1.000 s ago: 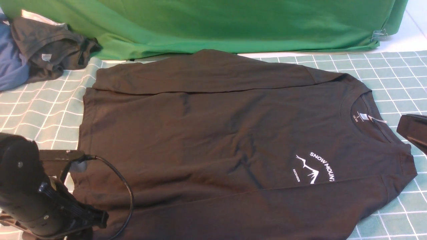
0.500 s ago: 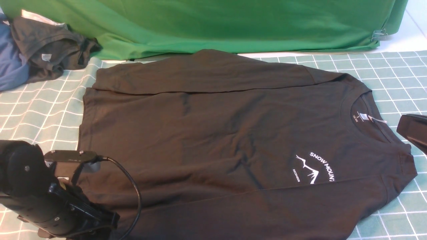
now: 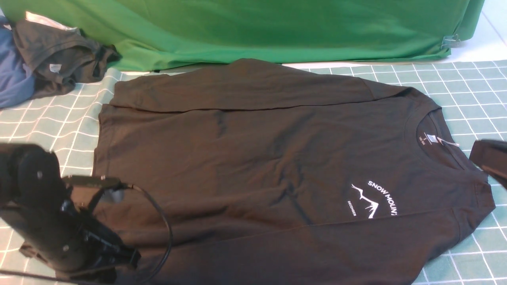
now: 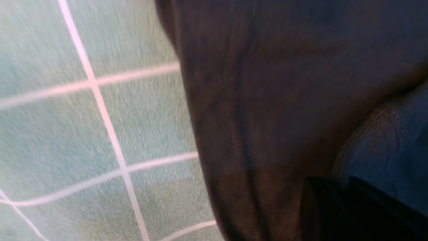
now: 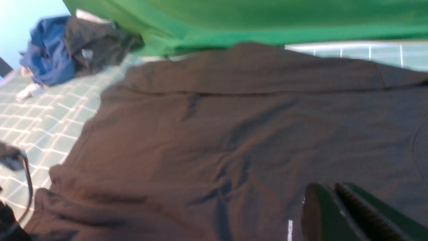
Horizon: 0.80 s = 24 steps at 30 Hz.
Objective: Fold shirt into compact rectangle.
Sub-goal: 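Grasp the left edge of the dark T-shirt lying flat on the table, then fold the left side of the black T-shirt inward over its body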
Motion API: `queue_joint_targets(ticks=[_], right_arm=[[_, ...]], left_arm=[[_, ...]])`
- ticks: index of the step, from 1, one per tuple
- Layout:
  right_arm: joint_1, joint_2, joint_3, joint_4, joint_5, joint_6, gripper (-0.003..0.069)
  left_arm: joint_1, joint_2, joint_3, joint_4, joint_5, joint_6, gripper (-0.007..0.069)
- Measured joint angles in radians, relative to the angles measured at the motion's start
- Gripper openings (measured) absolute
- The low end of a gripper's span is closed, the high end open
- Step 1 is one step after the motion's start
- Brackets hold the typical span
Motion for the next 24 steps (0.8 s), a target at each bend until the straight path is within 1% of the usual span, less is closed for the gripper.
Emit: queue_joint_targets(ticks=[5, 9, 11, 16, 19, 22, 24], right_arm=[[0.0, 0.0, 0.041, 0.0, 0.001, 0.0, 0.0057], [0.0, 0.0, 0.051, 0.0, -0.003, 0.0, 0.0058], [0.0, 0.0, 0.051, 0.0, -0.023, 0.0, 0.0059], [0.0, 0.0, 0.04, -0.004, -0.066, 0.002, 0.0062], [0.0, 0.005, 0.001, -0.015, -0.031, 0.003, 0.0061], [0.0, 0.03, -0.051, -0.037, 0.025, 0.003, 0.0061], [0.0, 0.069, -0.115, -0.065, 0.105, 0.003, 0.0061]], left_arm=[[0.0, -0.009, -0.041, -0.011, 0.047, 0.0, 0.0005], [0.0, -0.058, -0.075, -0.005, 0.053, -0.005, 0.0006], [0.0, -0.093, -0.109, 0.016, 0.052, -0.026, 0.0006], [0.0, -0.143, -0.242, 0.123, 0.067, -0.105, 0.0006], [0.0, -0.133, -0.326, 0.172, 0.07, -0.136, 0.0006], [0.0, -0.108, -0.395, 0.178, 0.069, -0.142, 0.0006], [0.0, -0.074, -0.438, 0.182, 0.067, -0.142, 0.0006]])
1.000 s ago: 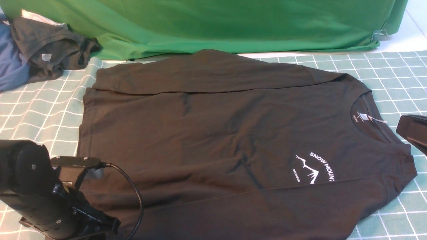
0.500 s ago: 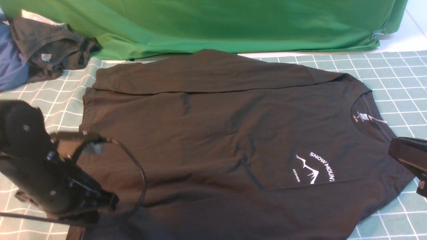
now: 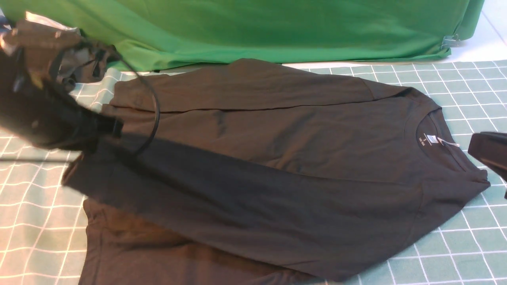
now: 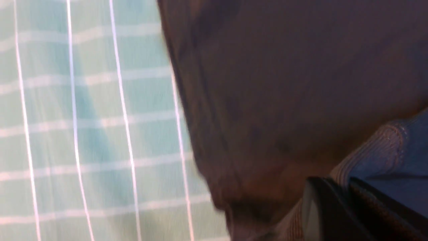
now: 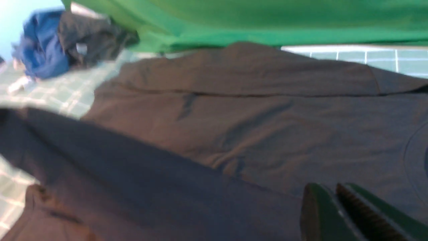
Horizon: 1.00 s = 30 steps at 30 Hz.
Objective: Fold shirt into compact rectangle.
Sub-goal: 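Fold the left side of the black T-shirt inward over its body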
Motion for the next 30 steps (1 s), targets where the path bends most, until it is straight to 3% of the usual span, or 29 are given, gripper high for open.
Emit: queue_joint_targets(ticks=[8, 22, 24, 30], right_arm=[[0.0, 0.133, -0.169, -0.086, 0.254, 0.002, 0.0061], [0.0, 0.142, -0.187, -0.091, 0.281, 0.001, 0.0062], [0.0, 0.142, -0.187, -0.091, 0.281, 0.001, 0.0062], [0.0, 0.142, -0.187, -0.092, 0.281, 0.002, 0.0067]], left_arm=[[0.0, 0.156, -0.105, 0.1, -0.003, -0.013, 0.0006], [0.059, 0.303, -0.132, 0.102, -0.095, -0.044, 0.0018], [0.059, 0.305, -0.132, 0.098, -0.103, -0.04, 0.0035], [0.059, 0.306, -0.132, 0.125, -0.122, -0.06, 0.0251]])
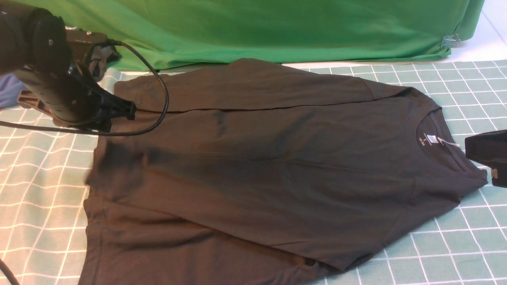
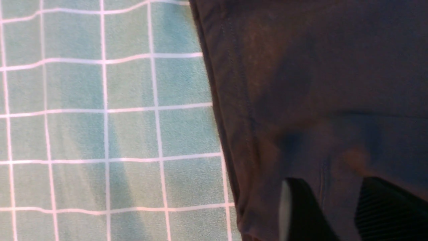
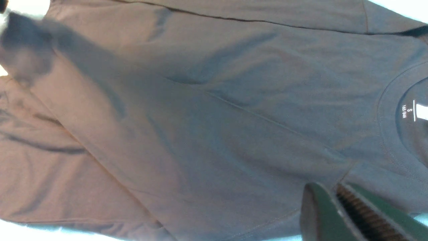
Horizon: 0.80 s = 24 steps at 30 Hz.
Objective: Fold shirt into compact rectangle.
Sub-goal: 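Fold the left side of the black T-shirt inward over its body, then grab the top left corner of the dark shirt with the left gripper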
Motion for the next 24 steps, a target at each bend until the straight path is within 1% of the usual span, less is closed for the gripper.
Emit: queue_joint_targets(ticks=[1, 3, 5, 7, 9, 13, 17, 22, 24], right_arm=[[0.0, 0.0, 0.0, 0.0, 0.0, 0.0, 0.0067], [0.0, 0.0, 0.0, 0.0, -0.003, -0.001, 0.0069], [0.0, 0.0, 0.0, -0.001, -0.005, -0.001, 0.0069], [0.0, 0.0, 0.0, -0.001, -0.01, -0.002, 0.007], [0.0, 0.0, 0.0, -0.001, -0.012, -0.002, 0.007], [0.0, 0.0, 0.0, -0.001, -0.012, -0.002, 0.007], [0.0, 0.0, 0.0, -0.001, -0.015, -0.002, 0.0072], [0.0, 0.0, 0.0, -0.001, -0.015, -0.002, 0.0072], [0.0, 0.0, 0.0, -0.001, -0.015, -0.002, 0.0072]], left_arm=[[0.0, 0.0, 0.0, 0.0, 0.0, 0.0, 0.0259], [0.0, 0.0, 0.0, 0.011, -0.023, -0.044, 0.0355], [0.001, 0.0, 0.0, 0.013, -0.041, -0.074, 0.0386], [0.01, 0.001, 0.0, 0.01, -0.097, -0.143, 0.0417], [0.03, 0.011, -0.013, -0.005, -0.129, -0.178, 0.0417], [0.073, 0.074, -0.106, -0.049, -0.145, -0.177, 0.0395], [0.1, 0.215, -0.273, -0.108, -0.145, -0.148, 0.0374], [0.114, 0.422, -0.498, -0.117, -0.132, -0.136, 0.037], [0.119, 0.459, -0.536, -0.12, -0.122, -0.135, 0.037]])
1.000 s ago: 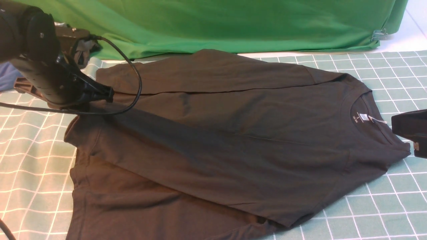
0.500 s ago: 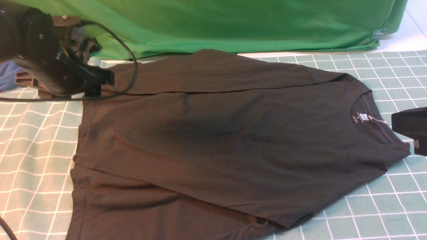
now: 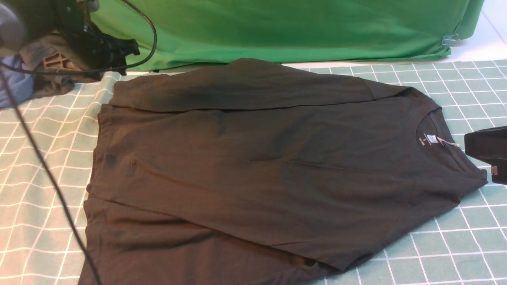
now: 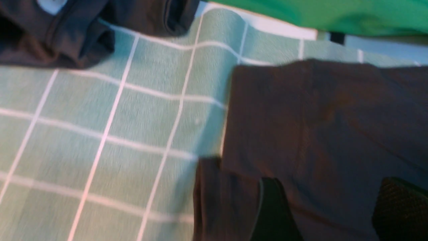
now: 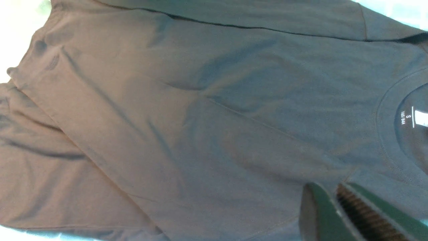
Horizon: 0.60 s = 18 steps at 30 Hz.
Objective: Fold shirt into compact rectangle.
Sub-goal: 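Grab the top left corner of the dark shirt with the left gripper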
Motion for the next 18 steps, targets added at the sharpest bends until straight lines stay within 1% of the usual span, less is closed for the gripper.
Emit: queue_joint_targets(ticks=[3, 7, 12, 16, 18], right_arm=[[0.0, 0.0, 0.0, 0.0, -0.001, 0.0, 0.0072], [0.0, 0.0, 0.0, 0.0, -0.001, 0.0, 0.0073], [0.0, 0.0, 0.0, 0.0, -0.002, 0.0, 0.0076], [0.0, 0.0, 0.0, 0.0, -0.007, 0.0, 0.0078], [0.0, 0.0, 0.0, 0.0, -0.008, 0.0, 0.0078]], left_arm=[[0.017, 0.111, -0.105, -0.002, 0.021, 0.001, 0.037], [0.035, 0.189, -0.169, -0.002, 0.026, 0.001, 0.037], [0.042, 0.239, -0.18, -0.004, 0.028, 0.001, 0.037], [0.042, 0.253, -0.183, -0.046, 0.025, 0.037, 0.037], [0.042, 0.253, -0.183, -0.065, 0.024, 0.072, 0.0353]])
